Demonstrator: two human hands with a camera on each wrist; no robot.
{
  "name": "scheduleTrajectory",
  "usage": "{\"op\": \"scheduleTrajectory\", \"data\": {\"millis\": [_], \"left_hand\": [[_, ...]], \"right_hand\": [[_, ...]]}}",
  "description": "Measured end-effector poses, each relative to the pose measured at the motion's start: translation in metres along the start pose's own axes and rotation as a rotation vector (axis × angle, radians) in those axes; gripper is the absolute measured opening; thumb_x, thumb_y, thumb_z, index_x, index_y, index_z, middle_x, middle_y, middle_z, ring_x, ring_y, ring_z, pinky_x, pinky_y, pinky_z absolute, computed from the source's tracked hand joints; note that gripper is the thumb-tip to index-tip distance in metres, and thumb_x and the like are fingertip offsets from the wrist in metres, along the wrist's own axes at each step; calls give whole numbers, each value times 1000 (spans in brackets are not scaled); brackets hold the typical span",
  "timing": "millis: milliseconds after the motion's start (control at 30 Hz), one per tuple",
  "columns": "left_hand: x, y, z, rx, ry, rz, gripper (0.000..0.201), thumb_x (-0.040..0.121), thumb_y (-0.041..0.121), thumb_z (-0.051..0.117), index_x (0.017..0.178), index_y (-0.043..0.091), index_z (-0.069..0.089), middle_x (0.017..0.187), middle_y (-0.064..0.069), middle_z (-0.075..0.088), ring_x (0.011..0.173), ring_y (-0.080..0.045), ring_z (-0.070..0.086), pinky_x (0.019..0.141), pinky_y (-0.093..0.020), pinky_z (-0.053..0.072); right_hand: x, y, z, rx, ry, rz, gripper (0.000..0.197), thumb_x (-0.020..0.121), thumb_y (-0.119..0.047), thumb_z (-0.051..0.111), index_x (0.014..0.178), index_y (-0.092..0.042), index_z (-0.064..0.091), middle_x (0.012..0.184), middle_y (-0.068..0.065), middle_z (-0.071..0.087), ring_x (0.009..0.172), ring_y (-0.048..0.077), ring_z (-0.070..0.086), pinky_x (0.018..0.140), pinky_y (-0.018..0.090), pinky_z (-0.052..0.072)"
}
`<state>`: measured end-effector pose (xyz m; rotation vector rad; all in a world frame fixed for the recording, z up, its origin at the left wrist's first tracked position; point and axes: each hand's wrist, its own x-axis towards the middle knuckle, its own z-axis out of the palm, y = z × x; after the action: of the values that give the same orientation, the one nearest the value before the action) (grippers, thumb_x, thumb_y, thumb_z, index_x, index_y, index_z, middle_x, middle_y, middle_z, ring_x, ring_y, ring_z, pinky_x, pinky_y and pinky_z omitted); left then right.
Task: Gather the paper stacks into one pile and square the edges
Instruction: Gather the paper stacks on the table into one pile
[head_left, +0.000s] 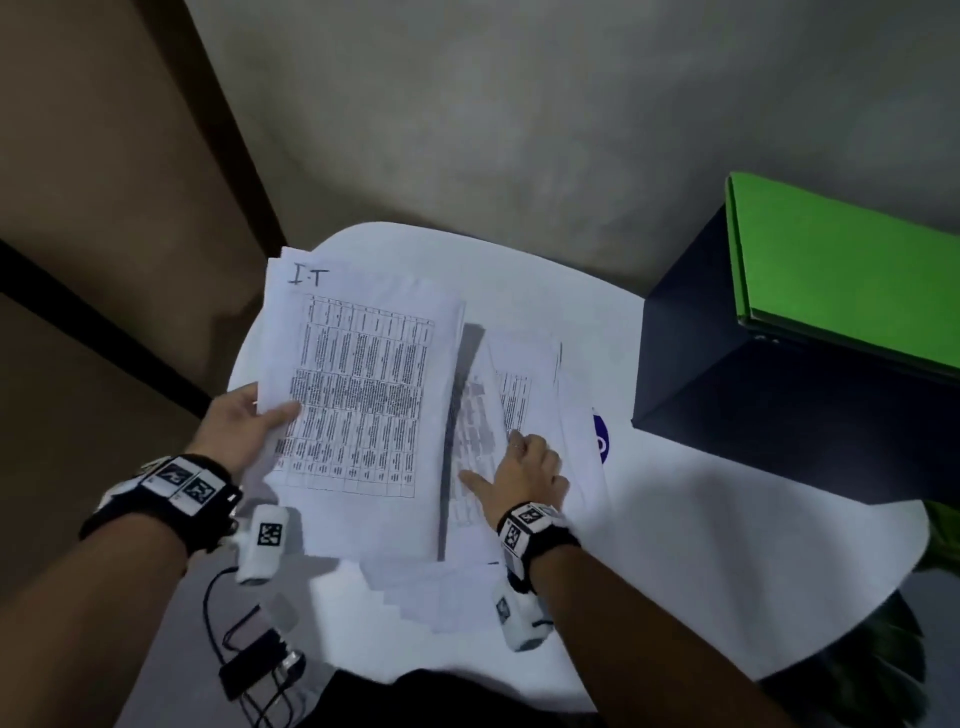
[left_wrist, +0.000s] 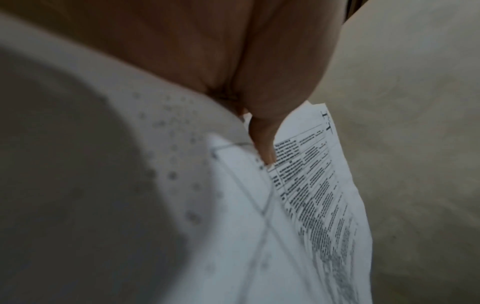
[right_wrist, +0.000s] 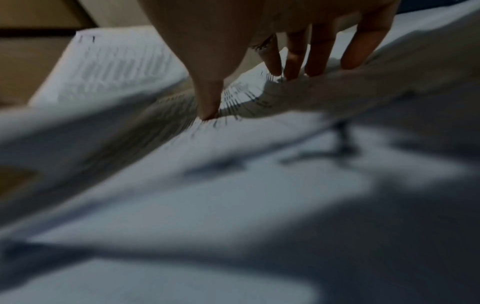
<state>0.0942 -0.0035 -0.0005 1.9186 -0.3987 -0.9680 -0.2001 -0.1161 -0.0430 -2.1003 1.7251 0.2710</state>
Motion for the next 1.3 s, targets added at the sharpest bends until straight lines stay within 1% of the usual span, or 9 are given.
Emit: {"op": "scheduleTrajectory", "data": {"millis": [267, 333, 433, 633, 767, 867, 933, 1067, 1300], "left_hand": [[-13, 8, -1, -125, 13, 11, 7, 93, 9, 67, 97, 15, 69, 90, -6, 72, 72, -17, 64, 72, -32, 49], [-15, 13, 6, -155, 6, 24, 8, 94, 7, 66, 97, 15, 67, 94, -6, 72, 74, -13, 66, 70, -29, 50], [-20, 22, 15, -158, -3, 51, 10, 97, 7, 61, 106, 11, 64, 92, -2, 68, 75, -11, 62, 61, -20, 49], [-18, 25, 9, -218, 8, 46, 10, 97, 7, 62, 96, 16, 66, 97, -6, 70, 75, -12, 66, 67, -26, 49], [-19, 28, 9, -252, 22, 46, 11, 98, 5, 60, 98, 15, 65, 94, -2, 69, 79, -14, 65, 70, -27, 50], [-18, 26, 7, -264, 30, 50, 17, 97, 4, 60, 113, 9, 65, 97, -3, 70, 81, -16, 66, 74, -28, 51], [-19, 24, 4, -254, 29, 51, 21, 97, 5, 61, 117, 9, 64, 98, -3, 70, 81, -15, 65, 72, -27, 51], [-18, 17, -1, -211, 18, 44, 12, 95, 8, 65, 104, 15, 68, 100, -4, 72, 86, -19, 67, 78, -30, 51], [-24, 10, 3, -185, 2, 37, 22, 95, 9, 65, 117, 7, 65, 104, -4, 72, 88, -14, 67, 76, -26, 51]], "right_hand": [[1, -20, -2, 186, -53, -3, 89, 88, -20, 70, 154, -4, 12, 143, 18, 41, 126, 33, 52, 100, 37, 46], [3, -20, -8, 241, -79, 48, 70, 90, -9, 63, 149, -2, 25, 135, 18, 53, 118, 32, 59, 96, 35, 49], [3, -4, -15, 317, -38, 157, 53, 91, -17, 64, 137, -2, 41, 127, 19, 60, 112, 35, 62, 91, 37, 53], [-5, 5, -10, 204, 16, 364, 104, 70, -61, 77, 146, -9, 28, 140, 15, 36, 128, 38, 38, 101, 52, 43], [9, -2, -10, 349, -23, 306, 110, 76, -39, 82, 153, -4, 11, 144, 21, 40, 129, 38, 47, 107, 46, 45], [17, 1, -20, 416, -37, 301, 87, 84, -21, 78, 149, -2, 24, 135, 19, 58, 120, 34, 60, 96, 37, 51], [19, 4, -27, 331, -13, 308, 76, 82, -28, 79, 142, -5, 37, 134, 16, 58, 122, 35, 56, 96, 43, 52], [19, 5, -29, 85, -19, 261, 94, 71, -53, 80, 143, -13, 35, 141, 13, 40, 129, 38, 40, 99, 56, 46], [24, 11, -31, 192, -2, 240, 90, 78, -32, 81, 148, -9, 28, 141, 13, 50, 129, 34, 51, 103, 53, 44]]}}
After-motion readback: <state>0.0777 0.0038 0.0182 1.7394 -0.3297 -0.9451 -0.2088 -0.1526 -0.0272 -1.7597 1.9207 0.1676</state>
